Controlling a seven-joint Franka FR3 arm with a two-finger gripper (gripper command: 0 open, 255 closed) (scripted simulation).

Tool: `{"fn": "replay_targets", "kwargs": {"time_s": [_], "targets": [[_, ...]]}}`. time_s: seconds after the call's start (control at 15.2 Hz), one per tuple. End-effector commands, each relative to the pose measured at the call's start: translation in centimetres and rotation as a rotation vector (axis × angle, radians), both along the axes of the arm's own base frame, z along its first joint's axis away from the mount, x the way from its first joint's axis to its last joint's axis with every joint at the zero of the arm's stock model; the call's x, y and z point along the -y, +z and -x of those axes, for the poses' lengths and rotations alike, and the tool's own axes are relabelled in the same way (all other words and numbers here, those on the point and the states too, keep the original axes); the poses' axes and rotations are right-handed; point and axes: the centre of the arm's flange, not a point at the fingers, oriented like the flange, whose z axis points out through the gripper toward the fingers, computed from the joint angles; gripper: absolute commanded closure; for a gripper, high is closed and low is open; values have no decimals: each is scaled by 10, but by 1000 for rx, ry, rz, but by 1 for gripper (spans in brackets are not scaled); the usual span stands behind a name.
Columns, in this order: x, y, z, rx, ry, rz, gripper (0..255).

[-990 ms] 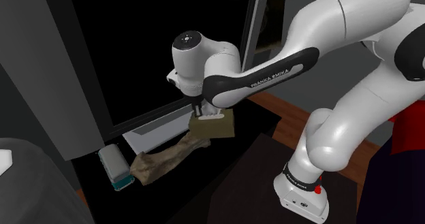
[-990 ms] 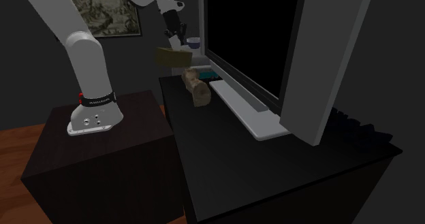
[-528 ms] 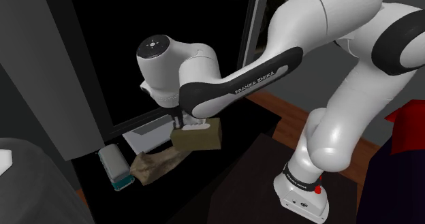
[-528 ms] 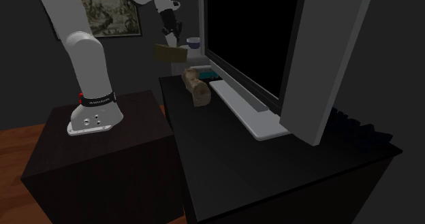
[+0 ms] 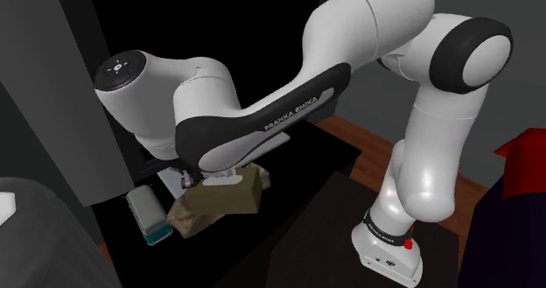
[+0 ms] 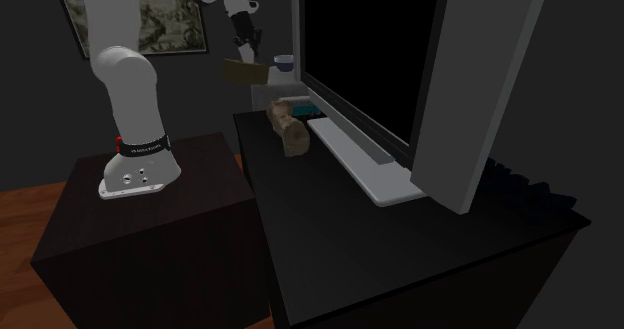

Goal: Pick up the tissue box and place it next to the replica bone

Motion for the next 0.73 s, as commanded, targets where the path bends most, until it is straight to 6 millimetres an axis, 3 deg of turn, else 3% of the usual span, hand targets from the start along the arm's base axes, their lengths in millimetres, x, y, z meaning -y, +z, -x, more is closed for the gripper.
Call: {"fn": "replay_targets", "kwargs": {"time_s": [0.0,0.66], "targets": [[-27,-3,-3,0,-2,0,255],[-159,-2,-14,0,-2,0,255]]}}
